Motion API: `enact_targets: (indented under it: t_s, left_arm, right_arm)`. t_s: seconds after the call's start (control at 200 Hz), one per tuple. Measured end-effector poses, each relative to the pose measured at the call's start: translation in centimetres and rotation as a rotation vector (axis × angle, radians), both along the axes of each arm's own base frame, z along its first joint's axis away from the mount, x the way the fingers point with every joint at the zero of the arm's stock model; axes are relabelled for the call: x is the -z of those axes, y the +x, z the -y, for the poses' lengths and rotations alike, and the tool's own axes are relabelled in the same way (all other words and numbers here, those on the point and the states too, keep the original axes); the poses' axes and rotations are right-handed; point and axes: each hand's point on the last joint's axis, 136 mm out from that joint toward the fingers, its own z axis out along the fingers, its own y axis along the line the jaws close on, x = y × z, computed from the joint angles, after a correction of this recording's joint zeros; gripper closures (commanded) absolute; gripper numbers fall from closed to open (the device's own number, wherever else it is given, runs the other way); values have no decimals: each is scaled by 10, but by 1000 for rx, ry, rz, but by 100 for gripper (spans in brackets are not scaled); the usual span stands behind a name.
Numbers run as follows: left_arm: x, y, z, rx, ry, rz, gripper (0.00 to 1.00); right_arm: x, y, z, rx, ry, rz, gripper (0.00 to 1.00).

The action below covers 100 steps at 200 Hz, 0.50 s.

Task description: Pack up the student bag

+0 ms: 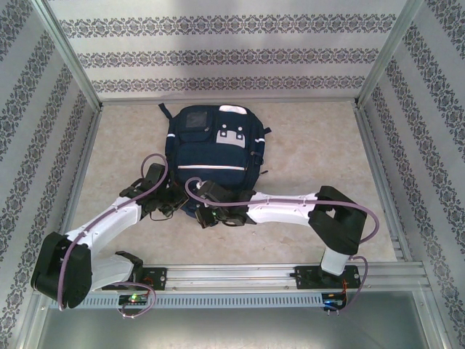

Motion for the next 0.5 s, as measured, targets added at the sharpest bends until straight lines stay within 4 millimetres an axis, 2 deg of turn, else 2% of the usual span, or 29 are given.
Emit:
enact_targets:
  t_s: [0.275, 0.5]
  left_arm:
    - [-2, 0, -4, 6, 14, 4, 98]
    - [-5, 3, -8, 4, 22, 12, 98]
  right_arm:
    - [0, 0, 31, -11, -64, 32, 100]
    - [3, 10, 69, 11, -115, 39, 100]
